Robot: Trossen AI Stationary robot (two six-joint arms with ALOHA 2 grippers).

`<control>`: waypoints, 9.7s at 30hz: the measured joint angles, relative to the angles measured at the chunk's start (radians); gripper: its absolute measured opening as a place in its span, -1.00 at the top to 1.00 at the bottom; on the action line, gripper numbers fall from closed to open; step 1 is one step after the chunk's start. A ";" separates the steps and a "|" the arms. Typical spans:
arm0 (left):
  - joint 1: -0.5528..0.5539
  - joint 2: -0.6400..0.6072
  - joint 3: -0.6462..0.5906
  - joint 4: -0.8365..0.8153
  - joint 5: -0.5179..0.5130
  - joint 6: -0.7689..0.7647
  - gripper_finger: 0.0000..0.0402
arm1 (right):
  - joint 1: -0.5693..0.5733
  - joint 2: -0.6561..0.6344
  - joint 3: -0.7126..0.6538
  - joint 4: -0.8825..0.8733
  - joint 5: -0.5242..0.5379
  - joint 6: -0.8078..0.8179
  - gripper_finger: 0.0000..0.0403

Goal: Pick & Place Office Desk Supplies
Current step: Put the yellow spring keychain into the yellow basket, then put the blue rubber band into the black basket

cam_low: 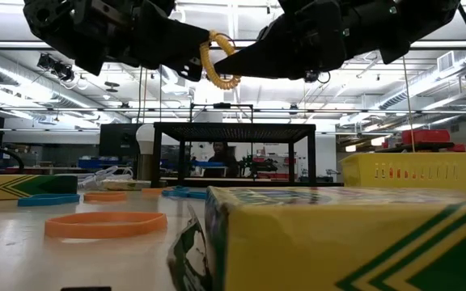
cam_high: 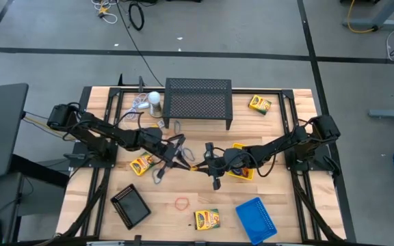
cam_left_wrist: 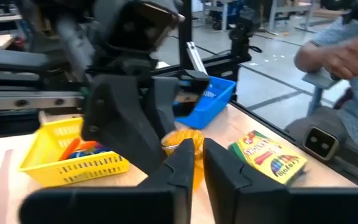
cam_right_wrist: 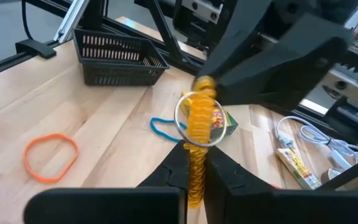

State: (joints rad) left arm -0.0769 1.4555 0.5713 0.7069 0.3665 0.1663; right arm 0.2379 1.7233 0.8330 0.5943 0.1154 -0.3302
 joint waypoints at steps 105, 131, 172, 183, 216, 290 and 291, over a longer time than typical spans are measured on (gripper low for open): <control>-0.013 -0.750 -0.528 -0.094 -0.550 -0.072 -0.36 | 0.004 -0.329 -0.003 -1.344 0.052 0.675 0.03; -0.018 -0.517 -0.213 -0.554 -0.619 -0.242 -0.33 | 0.097 -0.329 0.099 -1.076 0.155 0.452 0.07; 0.095 0.239 0.242 -0.940 -0.504 0.008 0.03 | 0.126 -0.330 0.105 -1.137 0.233 0.386 0.07; 0.098 0.245 0.240 -0.915 -0.544 -0.001 0.96 | 0.126 -0.330 0.105 -1.138 0.233 0.386 0.07; -0.420 0.240 0.555 -1.556 -0.529 -0.377 0.99 | 0.126 -0.330 0.105 -1.106 0.219 0.377 0.07; -0.830 -0.054 -0.228 0.194 -0.957 -0.244 0.50 | 0.124 -0.330 0.104 -0.800 0.108 0.235 0.07; -0.790 -0.050 -0.275 0.296 -0.900 -0.220 0.50 | 0.123 -0.330 0.098 -0.775 0.108 0.226 0.07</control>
State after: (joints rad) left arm -0.8673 1.4054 0.2966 1.0026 -0.5338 -0.0537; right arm 0.3611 1.3933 0.9311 -0.1804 0.2234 -0.1038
